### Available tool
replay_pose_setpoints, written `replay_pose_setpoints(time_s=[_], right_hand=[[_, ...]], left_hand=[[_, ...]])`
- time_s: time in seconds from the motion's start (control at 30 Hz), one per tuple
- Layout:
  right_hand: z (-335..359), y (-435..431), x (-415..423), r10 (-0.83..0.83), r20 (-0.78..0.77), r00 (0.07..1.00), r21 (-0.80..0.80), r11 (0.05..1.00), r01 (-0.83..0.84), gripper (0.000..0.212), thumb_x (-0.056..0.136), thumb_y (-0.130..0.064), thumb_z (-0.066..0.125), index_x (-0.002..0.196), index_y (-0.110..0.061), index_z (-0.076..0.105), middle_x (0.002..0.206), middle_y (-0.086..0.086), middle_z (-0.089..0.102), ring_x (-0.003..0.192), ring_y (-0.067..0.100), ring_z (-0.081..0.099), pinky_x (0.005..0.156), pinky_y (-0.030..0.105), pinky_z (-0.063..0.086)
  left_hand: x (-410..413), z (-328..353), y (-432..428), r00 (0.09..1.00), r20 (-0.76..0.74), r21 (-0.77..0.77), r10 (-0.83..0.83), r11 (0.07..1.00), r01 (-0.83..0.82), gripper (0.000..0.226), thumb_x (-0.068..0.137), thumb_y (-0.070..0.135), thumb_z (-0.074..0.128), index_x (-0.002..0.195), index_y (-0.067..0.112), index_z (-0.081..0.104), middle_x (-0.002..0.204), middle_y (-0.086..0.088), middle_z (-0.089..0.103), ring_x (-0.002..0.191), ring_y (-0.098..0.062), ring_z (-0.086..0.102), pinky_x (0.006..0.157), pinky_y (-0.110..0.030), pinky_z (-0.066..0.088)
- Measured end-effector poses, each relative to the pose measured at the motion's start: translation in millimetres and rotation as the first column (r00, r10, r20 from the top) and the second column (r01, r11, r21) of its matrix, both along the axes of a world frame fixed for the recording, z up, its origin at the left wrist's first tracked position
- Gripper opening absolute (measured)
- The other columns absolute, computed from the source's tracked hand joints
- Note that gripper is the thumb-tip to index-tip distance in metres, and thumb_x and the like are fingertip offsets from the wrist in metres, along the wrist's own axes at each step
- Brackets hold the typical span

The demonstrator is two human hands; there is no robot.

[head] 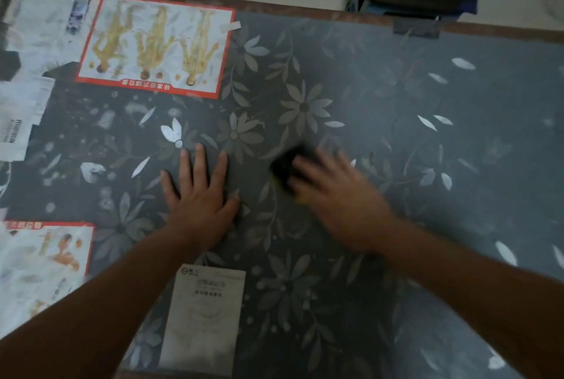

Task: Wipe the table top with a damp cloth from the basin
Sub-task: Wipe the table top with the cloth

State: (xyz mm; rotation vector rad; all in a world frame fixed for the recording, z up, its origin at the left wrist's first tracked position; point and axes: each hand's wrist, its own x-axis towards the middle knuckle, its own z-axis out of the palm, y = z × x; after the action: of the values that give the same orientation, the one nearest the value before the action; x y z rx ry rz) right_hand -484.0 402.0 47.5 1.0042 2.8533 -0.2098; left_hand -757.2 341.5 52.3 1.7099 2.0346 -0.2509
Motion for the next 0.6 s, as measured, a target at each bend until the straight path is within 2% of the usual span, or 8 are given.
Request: replay_pose_setpoints(time_s=[0.03,0.1,0.17,0.23,0.3,0.4,0.47,0.6], right_hand=[[-1.2,29.4,2.8,-0.153,-0.012,0.988,0.033,0.988,0.153,0.06,0.094,-0.032,0.049,0.152,-0.025,0.033,0.164,0.01,0.024,0.15,0.043,0.017,0.116,0.064,0.02],[2.3,92.9,-5.6,-0.525,-0.089,0.847,0.0,0.85,0.527,0.055,0.1,-0.036,0.04,0.154,-0.027,0.03,0.166,0.008,0.017,0.151,0.044,0.01,0.12,0.062,0.012],[4.5,136.7,-38.0,-0.674,-0.099,0.732,-0.075,0.738,0.67,0.056,0.103,-0.042,0.027,0.157,-0.028,0.02,0.169,0.003,0.003,0.153,0.041,-0.004,0.123,0.056,0.002],[3.4,140.7,-85.4,-0.568,-0.094,0.818,-0.061,0.823,0.564,0.057,0.103,-0.041,0.027,0.158,-0.027,0.021,0.169,0.003,0.003,0.152,0.042,-0.004,0.123,0.056,0.002],[-2.0,104.2,-120.9,-0.242,-0.131,0.961,-0.003,0.97,0.244,0.054,0.102,-0.039,0.032,0.155,-0.029,0.03,0.168,0.003,0.014,0.153,0.041,0.005,0.122,0.056,0.007],[-7.7,52.1,-104.5,0.155,-0.074,0.985,-0.016,0.988,-0.156,0.05,0.102,-0.04,0.034,0.151,-0.031,0.037,0.165,0.0,0.025,0.152,0.036,0.015,0.123,0.055,0.01],[-9.0,78.9,-83.9,0.093,-0.069,0.993,0.032,0.995,-0.091,0.052,0.101,-0.044,0.026,0.149,-0.032,0.042,0.163,0.0,0.029,0.152,0.036,0.018,0.122,0.057,0.012],[1.9,135.2,-86.8,-0.481,-0.049,0.875,-0.042,0.877,0.479,0.053,0.104,-0.046,0.021,0.156,-0.035,0.026,0.168,-0.003,0.01,0.154,0.036,-0.001,0.123,0.055,0.003]], left_hand=[[1.2,0.9,0.5,1.0,-0.001,-0.012,-0.004,1.0,0.004,0.087,0.073,0.068,0.002,0.151,0.038,-0.021,0.161,-0.004,-0.033,0.144,-0.023,-0.038,0.116,-0.057,-0.021],[1.7,2.4,1.8,1.0,-0.007,-0.02,-0.005,1.0,0.005,0.087,0.072,0.069,0.001,0.15,0.04,-0.024,0.16,-0.003,-0.034,0.143,-0.022,-0.039,0.116,-0.056,-0.021],[1.3,3.4,3.4,1.0,0.028,-0.033,0.002,0.999,-0.001,0.087,0.072,0.071,0.002,0.149,0.042,-0.024,0.159,0.0,-0.036,0.14,-0.019,-0.042,0.114,-0.053,-0.024],[-0.8,4.9,3.7,0.996,0.09,-0.036,0.025,0.999,-0.022,0.088,0.072,0.077,0.004,0.15,0.045,-0.019,0.158,0.004,-0.037,0.138,-0.016,-0.045,0.113,-0.049,-0.028],[-3.6,4.0,3.0,0.991,0.12,-0.001,0.053,0.999,-0.053,0.091,0.072,0.082,0.005,0.152,0.043,-0.015,0.158,0.007,-0.035,0.138,-0.013,-0.044,0.113,-0.046,-0.028],[-1.3,2.0,1.5,0.995,0.083,0.035,0.049,0.998,-0.052,0.099,0.073,0.083,0.006,0.155,0.031,-0.015,0.161,0.004,-0.031,0.14,-0.012,-0.041,0.115,-0.046,-0.025],[1.2,2.4,-1.0,0.998,0.05,0.028,0.032,0.999,-0.033,0.102,0.072,0.083,0.005,0.155,0.027,-0.017,0.161,0.002,-0.031,0.143,-0.015,-0.038,0.116,-0.049,-0.023],[-0.4,2.8,1.4,0.993,0.116,0.037,0.024,0.999,-0.028,0.103,0.072,0.085,0.004,0.154,0.027,-0.018,0.161,0.004,-0.031,0.143,-0.014,-0.037,0.115,-0.049,-0.026]])
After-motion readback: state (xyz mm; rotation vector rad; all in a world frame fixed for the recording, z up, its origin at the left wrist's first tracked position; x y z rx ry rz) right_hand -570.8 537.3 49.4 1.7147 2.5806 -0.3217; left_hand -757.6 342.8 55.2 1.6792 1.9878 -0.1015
